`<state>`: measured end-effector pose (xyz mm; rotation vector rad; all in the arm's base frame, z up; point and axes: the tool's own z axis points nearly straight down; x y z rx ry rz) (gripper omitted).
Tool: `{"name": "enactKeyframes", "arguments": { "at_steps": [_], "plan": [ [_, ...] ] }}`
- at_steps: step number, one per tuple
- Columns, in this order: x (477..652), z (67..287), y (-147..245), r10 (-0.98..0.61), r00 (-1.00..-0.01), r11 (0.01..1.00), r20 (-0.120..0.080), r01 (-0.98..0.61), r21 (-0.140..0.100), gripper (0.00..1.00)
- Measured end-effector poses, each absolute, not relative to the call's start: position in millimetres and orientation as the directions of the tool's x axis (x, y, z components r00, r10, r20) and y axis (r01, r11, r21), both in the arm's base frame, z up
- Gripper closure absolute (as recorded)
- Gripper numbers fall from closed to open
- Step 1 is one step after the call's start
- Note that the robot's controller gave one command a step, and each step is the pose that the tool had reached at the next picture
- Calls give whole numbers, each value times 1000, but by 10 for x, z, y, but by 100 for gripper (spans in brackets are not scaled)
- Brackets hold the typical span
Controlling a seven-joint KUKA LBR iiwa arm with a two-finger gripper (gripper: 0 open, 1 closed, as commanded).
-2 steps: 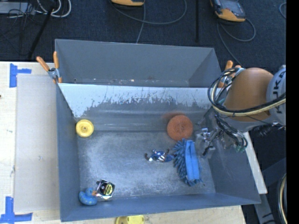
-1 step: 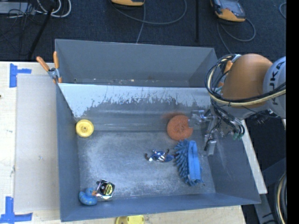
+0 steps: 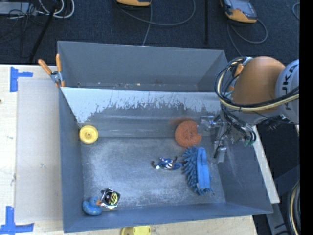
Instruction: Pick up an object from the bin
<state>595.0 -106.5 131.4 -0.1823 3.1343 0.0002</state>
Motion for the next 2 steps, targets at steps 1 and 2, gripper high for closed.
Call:
{"name": "enactKeyframes", "arguments": {
  "at_steps": [1,2],
  "plan": [
    [5977,866,-846,-117,-993,993,-5,-117,-1,0],
    [5906,774,-608,-112,-994,994,-15,-112,-4,100]
  ]
}}
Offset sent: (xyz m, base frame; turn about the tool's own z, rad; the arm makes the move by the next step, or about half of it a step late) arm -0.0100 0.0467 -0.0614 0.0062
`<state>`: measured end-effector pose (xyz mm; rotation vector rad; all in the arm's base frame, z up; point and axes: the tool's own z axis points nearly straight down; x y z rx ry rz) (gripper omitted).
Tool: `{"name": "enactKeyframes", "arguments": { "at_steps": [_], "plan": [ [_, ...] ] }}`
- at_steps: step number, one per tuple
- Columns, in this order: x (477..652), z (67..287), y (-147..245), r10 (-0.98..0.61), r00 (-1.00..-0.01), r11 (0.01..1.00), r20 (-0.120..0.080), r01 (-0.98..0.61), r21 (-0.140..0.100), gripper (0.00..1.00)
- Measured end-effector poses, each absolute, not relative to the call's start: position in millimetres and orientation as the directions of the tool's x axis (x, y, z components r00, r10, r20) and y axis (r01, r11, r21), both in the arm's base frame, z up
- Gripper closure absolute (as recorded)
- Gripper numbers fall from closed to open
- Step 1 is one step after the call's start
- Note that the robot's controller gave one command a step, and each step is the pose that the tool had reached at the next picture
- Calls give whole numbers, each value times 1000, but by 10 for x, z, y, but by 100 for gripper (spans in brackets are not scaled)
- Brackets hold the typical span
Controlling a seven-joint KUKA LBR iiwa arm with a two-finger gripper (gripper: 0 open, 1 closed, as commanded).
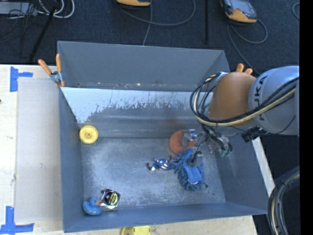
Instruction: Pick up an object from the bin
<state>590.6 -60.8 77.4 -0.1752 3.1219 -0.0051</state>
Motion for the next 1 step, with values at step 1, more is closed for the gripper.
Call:
{"name": "enactKeyframes", "arguments": {
  "at_steps": [1],
  "plan": [
    [5906,774,-607,-113,-994,994,-15,-113,-4,100]
  ]
}}
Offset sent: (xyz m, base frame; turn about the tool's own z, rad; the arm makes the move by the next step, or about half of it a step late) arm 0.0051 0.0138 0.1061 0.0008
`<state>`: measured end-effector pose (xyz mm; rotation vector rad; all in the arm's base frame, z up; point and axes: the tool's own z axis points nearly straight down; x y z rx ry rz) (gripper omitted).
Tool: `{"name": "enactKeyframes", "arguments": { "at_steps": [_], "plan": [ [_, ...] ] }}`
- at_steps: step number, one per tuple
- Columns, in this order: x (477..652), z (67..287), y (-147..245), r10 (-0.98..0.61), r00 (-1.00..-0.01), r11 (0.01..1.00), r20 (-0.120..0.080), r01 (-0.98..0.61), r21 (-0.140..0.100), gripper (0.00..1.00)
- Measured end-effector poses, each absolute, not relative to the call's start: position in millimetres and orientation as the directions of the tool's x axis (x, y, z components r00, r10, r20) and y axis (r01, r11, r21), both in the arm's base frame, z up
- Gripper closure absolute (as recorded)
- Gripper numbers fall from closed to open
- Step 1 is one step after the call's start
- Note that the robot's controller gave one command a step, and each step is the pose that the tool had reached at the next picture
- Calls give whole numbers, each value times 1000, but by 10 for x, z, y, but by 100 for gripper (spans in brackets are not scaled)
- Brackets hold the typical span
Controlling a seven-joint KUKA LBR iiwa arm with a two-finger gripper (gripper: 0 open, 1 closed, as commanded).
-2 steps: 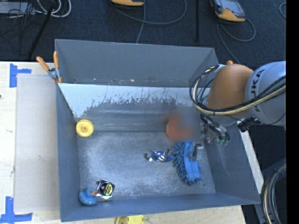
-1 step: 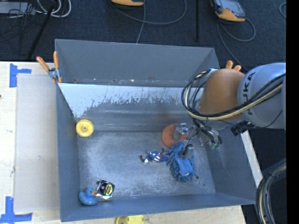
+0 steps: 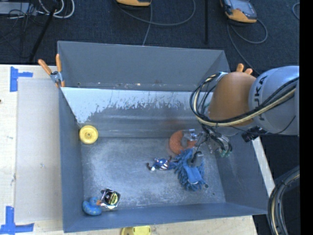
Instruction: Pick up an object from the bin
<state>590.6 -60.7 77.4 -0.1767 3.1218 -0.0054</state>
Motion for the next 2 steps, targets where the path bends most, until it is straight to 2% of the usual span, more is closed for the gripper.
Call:
{"name": "enactKeyframes", "arguments": {
  "at_steps": [1,2],
  "plan": [
    [5962,1832,-469,-116,-993,993,-2,-116,0,100],
    [5962,1833,-467,-116,-993,993,-2,-116,0,100]
  ]
}}
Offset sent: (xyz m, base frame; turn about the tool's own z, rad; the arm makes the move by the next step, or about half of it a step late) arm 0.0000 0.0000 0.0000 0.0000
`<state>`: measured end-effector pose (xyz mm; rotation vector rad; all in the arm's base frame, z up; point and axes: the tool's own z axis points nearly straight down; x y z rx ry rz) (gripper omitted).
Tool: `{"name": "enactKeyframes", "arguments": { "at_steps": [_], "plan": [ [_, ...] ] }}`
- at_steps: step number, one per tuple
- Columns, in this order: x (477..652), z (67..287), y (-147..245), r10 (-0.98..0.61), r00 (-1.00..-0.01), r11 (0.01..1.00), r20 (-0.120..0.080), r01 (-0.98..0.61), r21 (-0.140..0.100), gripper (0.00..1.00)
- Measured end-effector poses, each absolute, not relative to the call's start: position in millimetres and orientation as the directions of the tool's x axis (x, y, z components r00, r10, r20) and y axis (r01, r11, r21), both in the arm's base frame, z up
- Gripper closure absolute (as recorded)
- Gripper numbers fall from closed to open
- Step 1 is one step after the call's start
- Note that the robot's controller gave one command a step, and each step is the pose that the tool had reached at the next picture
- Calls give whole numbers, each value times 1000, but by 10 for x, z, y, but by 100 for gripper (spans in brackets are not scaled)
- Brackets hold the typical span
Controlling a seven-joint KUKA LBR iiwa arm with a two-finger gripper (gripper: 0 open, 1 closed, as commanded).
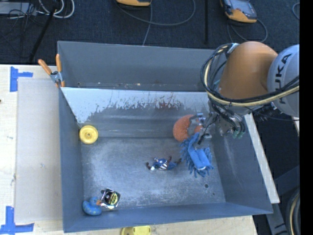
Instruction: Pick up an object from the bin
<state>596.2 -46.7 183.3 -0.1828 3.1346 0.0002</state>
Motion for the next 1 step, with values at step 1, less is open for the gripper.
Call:
{"name": "enactKeyframes", "arguments": {
  "at_steps": [1],
  "plan": [
    [5933,2273,-455,-119,-993,993,2,-119,1,100]
  ]
}}
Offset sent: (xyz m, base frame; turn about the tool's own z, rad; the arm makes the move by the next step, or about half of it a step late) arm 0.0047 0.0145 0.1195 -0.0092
